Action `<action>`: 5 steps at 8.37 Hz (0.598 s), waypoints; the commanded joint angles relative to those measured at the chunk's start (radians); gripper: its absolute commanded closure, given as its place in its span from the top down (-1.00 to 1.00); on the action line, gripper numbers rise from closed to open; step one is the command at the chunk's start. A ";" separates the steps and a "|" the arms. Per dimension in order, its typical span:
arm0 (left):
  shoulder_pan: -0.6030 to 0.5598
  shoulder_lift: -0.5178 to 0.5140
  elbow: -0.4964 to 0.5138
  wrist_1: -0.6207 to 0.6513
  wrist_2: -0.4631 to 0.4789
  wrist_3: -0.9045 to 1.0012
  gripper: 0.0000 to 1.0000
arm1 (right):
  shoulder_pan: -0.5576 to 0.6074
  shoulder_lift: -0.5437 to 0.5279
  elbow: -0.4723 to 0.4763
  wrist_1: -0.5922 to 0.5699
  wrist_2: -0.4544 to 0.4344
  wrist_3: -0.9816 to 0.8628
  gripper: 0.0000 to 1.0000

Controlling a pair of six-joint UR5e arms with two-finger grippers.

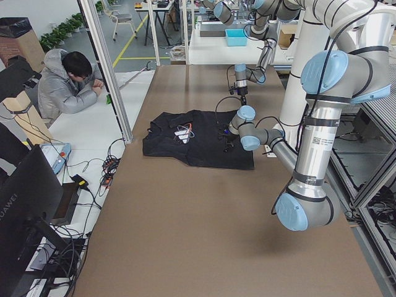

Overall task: Fold clothes
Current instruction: 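Grasp the hem corners with both grippers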

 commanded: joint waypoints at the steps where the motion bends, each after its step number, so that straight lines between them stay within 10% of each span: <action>1: 0.083 0.141 0.009 -0.211 0.021 -0.001 1.00 | 0.009 0.000 0.021 0.000 0.005 -0.001 -1.00; 5: 0.252 0.217 0.014 -0.300 0.180 -0.037 1.00 | 0.009 0.014 0.018 0.000 0.002 0.003 -1.00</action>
